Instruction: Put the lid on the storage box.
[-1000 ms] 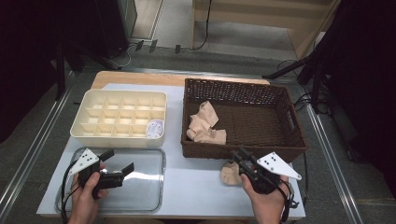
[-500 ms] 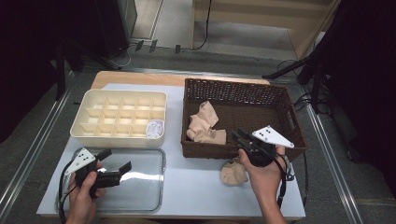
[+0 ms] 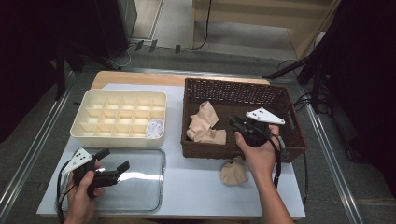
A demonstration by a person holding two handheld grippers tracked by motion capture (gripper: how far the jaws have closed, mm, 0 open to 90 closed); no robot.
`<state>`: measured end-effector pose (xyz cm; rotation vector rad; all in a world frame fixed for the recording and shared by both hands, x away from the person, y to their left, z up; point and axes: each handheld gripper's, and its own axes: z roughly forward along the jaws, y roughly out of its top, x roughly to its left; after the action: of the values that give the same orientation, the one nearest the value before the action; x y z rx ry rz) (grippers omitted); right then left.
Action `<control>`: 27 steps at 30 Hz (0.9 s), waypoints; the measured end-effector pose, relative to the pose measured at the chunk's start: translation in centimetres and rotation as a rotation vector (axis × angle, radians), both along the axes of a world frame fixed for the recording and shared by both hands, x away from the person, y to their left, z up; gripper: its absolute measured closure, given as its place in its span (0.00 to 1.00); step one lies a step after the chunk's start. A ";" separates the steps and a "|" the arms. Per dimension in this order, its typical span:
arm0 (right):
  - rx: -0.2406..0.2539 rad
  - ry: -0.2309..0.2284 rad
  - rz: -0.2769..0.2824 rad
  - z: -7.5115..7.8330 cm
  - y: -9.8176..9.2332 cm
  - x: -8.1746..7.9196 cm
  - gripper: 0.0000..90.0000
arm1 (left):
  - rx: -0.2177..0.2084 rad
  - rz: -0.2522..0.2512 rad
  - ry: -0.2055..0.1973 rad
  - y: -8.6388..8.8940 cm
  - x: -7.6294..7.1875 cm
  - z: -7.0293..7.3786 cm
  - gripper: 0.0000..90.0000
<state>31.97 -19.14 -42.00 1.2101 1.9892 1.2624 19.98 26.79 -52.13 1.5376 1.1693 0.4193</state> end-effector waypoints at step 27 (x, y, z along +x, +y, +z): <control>-0.157 0.284 0.051 -3.1 2.1 6.5 0.81 | 0.010 0.005 0.005 0.4 0.3 -0.5 0.00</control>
<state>38.45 -17.05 -45.08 1.3271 2.2861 0.9782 20.31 27.22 -52.62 1.5458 1.1762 0.4255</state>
